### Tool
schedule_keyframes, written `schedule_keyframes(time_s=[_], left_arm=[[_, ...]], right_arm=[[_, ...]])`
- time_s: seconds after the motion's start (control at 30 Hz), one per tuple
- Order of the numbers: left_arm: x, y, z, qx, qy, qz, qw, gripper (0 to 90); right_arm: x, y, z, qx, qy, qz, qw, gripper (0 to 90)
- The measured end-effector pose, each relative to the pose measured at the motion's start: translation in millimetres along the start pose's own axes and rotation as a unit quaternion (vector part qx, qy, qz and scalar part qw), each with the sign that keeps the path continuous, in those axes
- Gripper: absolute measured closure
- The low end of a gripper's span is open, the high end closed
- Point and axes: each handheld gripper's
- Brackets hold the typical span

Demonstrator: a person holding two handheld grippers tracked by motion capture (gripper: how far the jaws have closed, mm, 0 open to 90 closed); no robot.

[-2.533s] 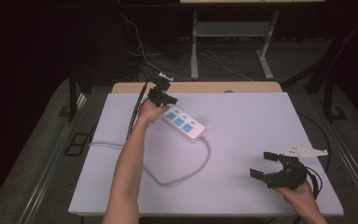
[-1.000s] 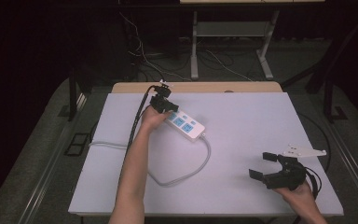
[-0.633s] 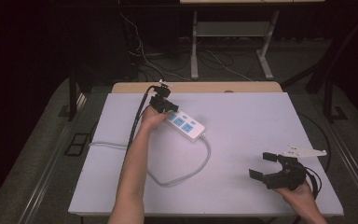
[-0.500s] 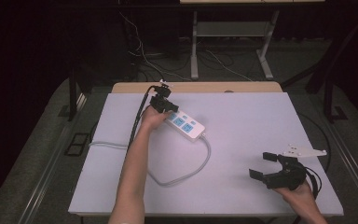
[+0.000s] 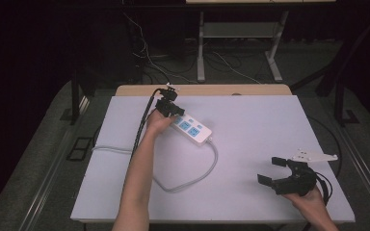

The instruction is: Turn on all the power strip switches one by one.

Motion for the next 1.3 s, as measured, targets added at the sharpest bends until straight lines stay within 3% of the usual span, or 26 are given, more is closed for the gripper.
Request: schedule_keyframes(time_s=[0.2,0.4,0.57,0.7,1.07,1.2,1.3], left_arm=[[-0.2,5.0,-3.5,-0.016,0.007,-0.007,0.9998,89.7],[-3.2,20.8,-1.2,-0.042,-0.001,-0.017,0.9990,89.2],[-8.6,37.5,-1.2,-0.060,-0.016,-0.027,0.9977,72.7],[-8.3,49.7,-7.1,-0.068,-0.017,-0.033,0.9970,56.5],[-2.9,80.3,-38.6,-0.076,0.004,-0.053,0.9956,0.0],[-4.9,93.2,-56.4,-0.093,0.011,-0.052,0.9943,0.0],[-8.1,102.0,-68.6,-0.101,0.004,-0.048,0.9937,0.0]], right_arm=[[-0.4,-0.8,0.2,0.000,0.000,0.000,1.0000,0.4],[-0.3,-1.4,0.2,0.002,0.001,-0.001,1.0000,0.4],[-0.1,-1.4,0.3,0.002,0.001,-0.001,1.0000,0.4],[0.4,-1.7,0.3,0.003,0.001,-0.001,1.0000,0.5],[1.6,-1.9,0.4,0.000,0.001,-0.001,1.0000,0.4],[1.6,-2.2,0.4,0.000,0.000,-0.001,1.0000,0.4],[1.8,-2.6,0.3,0.001,0.002,-0.001,1.0000,0.4]])
Point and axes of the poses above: each handheld gripper's, and its own axes: y roughly backward along the jaws, z roughly out of its top, x roughly to its left, and after that the axes turned 14 degrees about z, right-handed
